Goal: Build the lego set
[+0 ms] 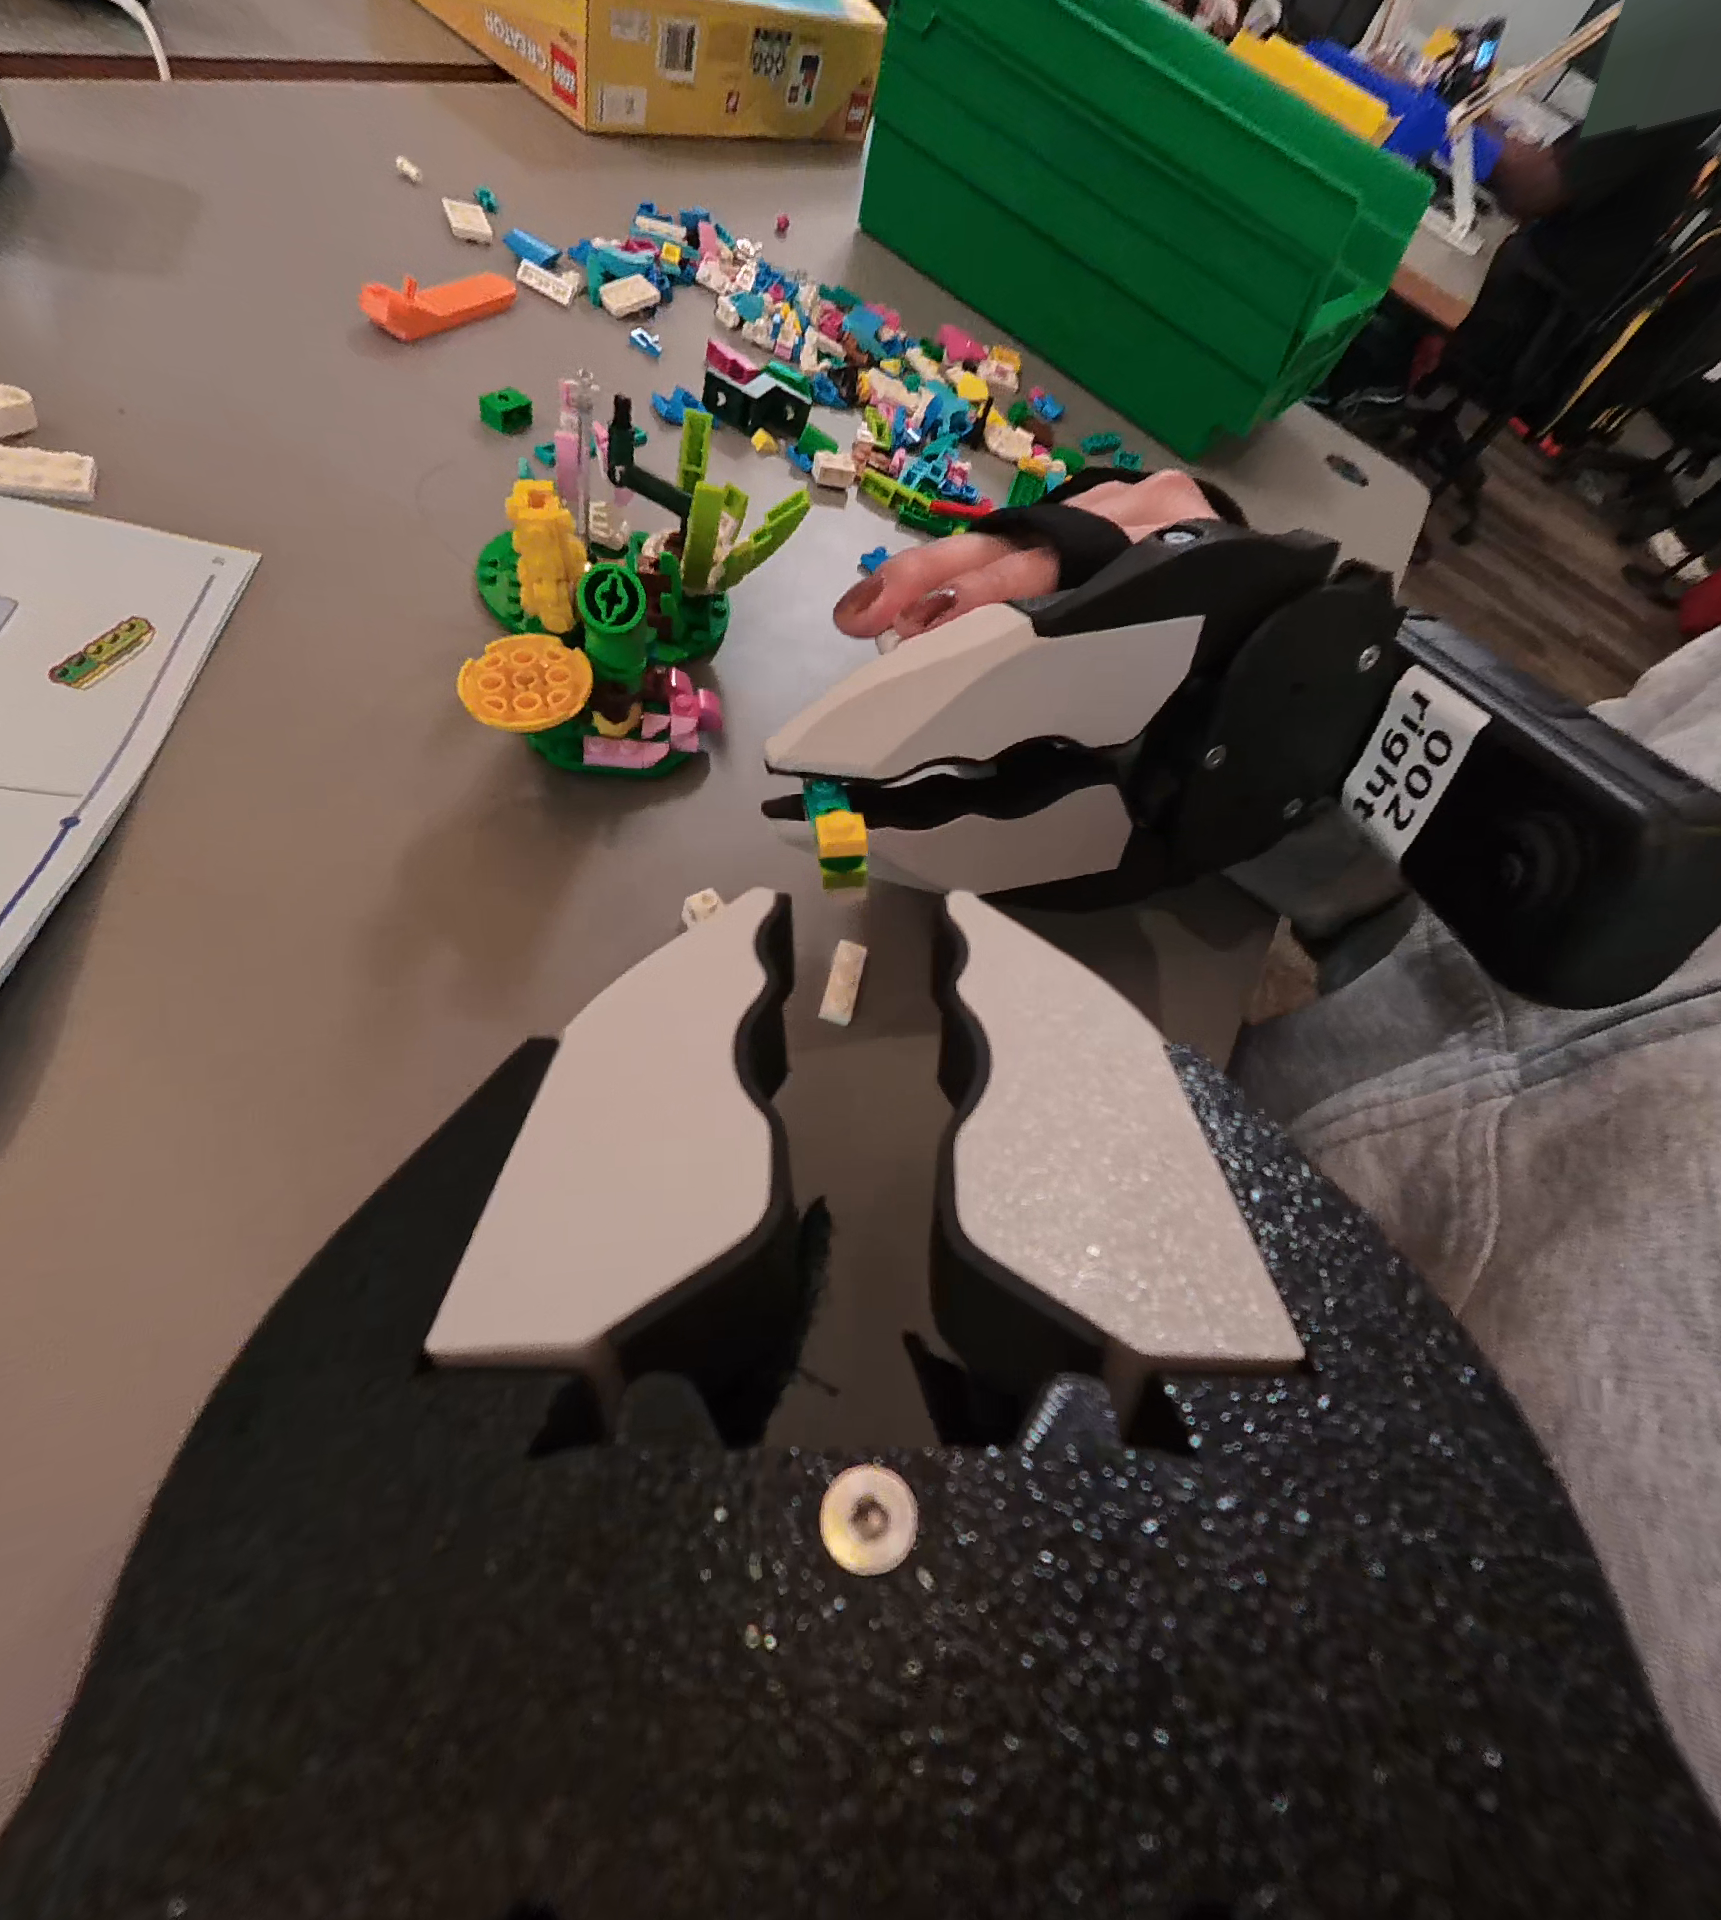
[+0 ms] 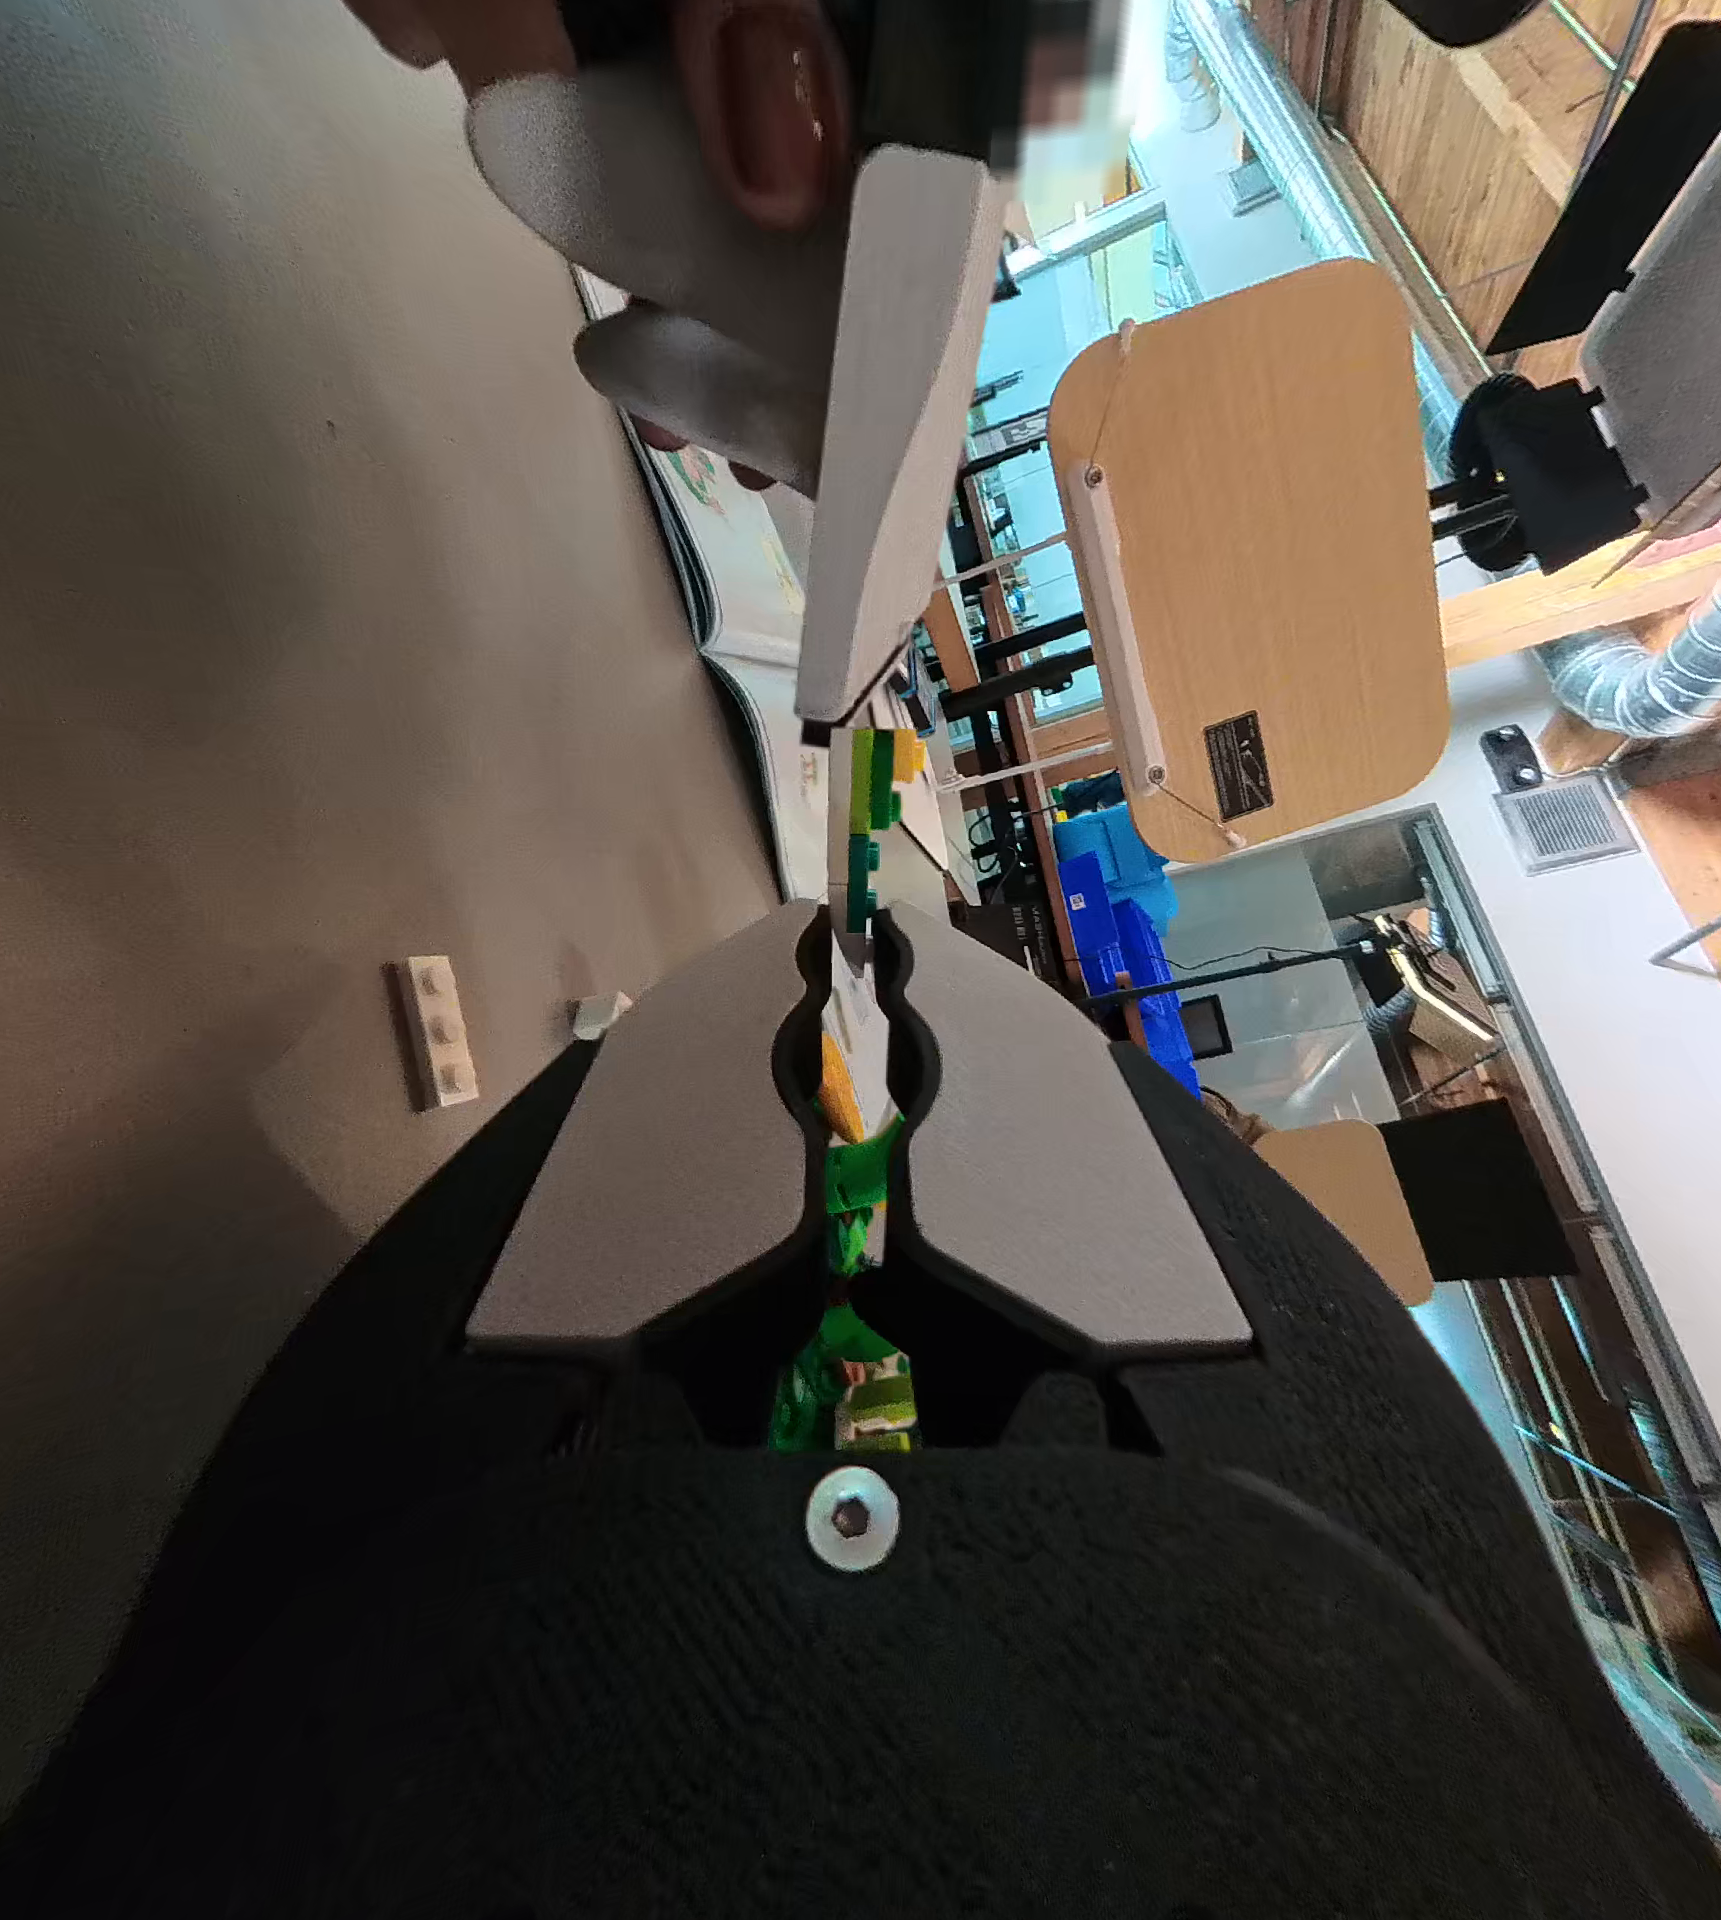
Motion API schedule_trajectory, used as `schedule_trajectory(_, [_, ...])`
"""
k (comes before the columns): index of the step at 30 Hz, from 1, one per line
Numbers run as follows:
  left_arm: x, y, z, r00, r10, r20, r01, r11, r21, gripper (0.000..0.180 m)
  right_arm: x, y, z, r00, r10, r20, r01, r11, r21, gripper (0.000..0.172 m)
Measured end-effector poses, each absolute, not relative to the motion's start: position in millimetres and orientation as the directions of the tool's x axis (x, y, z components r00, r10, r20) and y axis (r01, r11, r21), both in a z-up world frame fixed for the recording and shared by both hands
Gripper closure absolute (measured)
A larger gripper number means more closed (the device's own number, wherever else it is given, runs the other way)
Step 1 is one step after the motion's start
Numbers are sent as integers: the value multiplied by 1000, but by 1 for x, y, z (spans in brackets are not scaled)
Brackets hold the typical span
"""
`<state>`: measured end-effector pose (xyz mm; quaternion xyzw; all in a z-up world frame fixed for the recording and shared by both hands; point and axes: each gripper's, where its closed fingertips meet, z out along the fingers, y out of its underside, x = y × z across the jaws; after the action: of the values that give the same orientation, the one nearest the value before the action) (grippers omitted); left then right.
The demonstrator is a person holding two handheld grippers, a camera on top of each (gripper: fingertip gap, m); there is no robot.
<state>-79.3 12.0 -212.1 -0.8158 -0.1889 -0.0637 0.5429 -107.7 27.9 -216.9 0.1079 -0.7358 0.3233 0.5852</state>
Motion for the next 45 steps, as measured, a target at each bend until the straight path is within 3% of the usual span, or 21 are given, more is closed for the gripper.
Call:
schedule_trajectory(10, [-86, 17, -212, 927, 229, 296, 353, -273, -895, 167, -110, 31, -212, -270, 248, 930, -533, 766, -359, 166])
schedule_trajectory(41, [-90, 26, -216, 934, 260, 246, 311, -252, -916, 173, -109, 31, -214, -259, 233, 937, -532, 776, -339, 166])
schedule_trajectory(45, [-96, 21, -218, 915, 274, 297, 361, -222, -906, 173, -111, 39, -206, -288, 316, 904, -510, 748, -424, 151])
